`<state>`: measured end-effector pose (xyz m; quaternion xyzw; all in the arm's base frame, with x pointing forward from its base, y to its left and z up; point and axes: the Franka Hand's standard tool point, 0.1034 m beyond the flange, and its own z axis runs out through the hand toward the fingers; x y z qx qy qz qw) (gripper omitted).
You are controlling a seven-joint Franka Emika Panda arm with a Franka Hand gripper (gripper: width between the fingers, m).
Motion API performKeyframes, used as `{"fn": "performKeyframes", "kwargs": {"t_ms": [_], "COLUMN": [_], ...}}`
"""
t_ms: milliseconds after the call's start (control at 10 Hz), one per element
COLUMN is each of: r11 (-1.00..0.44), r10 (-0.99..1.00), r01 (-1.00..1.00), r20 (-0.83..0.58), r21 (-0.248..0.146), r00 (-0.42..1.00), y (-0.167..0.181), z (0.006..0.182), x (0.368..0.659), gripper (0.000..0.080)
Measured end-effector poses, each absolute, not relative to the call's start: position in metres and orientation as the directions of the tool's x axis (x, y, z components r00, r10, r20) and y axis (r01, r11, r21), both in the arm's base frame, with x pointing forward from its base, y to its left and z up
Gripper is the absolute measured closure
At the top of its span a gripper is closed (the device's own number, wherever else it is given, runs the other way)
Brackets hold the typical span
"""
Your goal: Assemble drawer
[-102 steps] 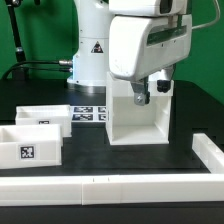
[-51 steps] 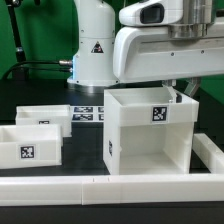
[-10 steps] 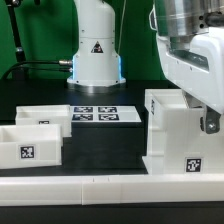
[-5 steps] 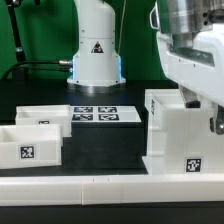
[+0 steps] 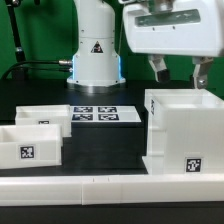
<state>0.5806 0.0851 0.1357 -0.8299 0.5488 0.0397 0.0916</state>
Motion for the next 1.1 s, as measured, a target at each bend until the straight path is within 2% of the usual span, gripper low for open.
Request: {"fn": "performKeyframes", "kwargs": {"t_ms": [200, 300, 400, 600, 800, 1000, 1100], "r11": [-0.479, -0.574, -0.716, -0.869, -0.949, -0.986, -0.991], "r10": [-0.856, -0.796, -0.675, -0.472, -0.286, -0.117, -0.059], "r01": [-0.869, -0.809, -0.688, -0.48, -0.293, -0.121, -0.063], "r20": [-0.154, -0.142, -0.13, -0.096, -0.074, -0.048, -0.04], "r21": [-0.124, -0.129, -0.122, -0.117, -0.114, -0.112, -0.116], "r00": [0.494, 0.588, 0.726, 0.877, 0.955, 0.992, 0.997], "y": [0.086, 0.083, 0.074, 0.057, 0.033, 0.007, 0.011], "z": [0.134, 0.134, 0.133, 0.132, 0.129, 0.115, 0.117], "x": [0.581, 0.578, 0.571, 0.554, 0.54, 0.53, 0.531], "gripper": [0.0151, 0.0151, 0.0151, 0.0151, 0.0151, 0.0151, 0.0151]}}
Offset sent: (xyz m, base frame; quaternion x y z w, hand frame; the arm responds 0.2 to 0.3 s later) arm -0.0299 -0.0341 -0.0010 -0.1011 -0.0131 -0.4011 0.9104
